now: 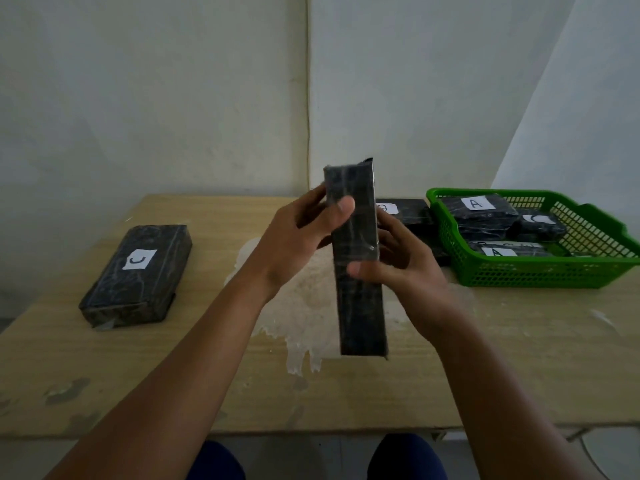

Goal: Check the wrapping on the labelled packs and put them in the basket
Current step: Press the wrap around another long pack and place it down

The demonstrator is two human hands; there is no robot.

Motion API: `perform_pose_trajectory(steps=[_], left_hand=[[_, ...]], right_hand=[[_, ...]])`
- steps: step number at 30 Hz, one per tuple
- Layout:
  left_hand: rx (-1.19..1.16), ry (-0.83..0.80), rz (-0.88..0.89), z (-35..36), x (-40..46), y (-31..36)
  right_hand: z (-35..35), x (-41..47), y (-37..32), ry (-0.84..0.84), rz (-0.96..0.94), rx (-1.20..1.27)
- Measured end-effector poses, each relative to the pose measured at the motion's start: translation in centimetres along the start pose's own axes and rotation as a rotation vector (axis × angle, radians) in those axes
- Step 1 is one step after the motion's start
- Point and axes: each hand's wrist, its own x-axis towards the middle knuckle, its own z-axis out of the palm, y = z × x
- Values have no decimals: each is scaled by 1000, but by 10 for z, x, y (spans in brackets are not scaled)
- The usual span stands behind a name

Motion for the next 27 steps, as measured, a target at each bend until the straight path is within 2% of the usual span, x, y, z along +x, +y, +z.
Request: perform_pose_trajectory(steps=[3, 5, 10, 13, 19, 23, 27], left_hand=[[81, -225, -148, -1, -13, -14], [66, -272, -223, 6, -23, -22], [-77, -56, -205, 11, -24, -17], [-89, -22, -236, 9, -19, -4], [-126, -10, -383, 11, -14, -1], [-183, 33, -388, 13, -17, -4], [-105, 62, -379, 18, -18, 2]], right_hand=[[0, 4, -9, 85, 81, 242], [-1, 8, -15, 110, 142, 316], [-4, 2, -15, -35, 149, 338], [-1, -5, -20, -109, 164, 282], [13, -5, -41, 22, 253, 147], [20, -6, -44, 42, 263, 125], [19, -6, -45, 42, 278, 160]])
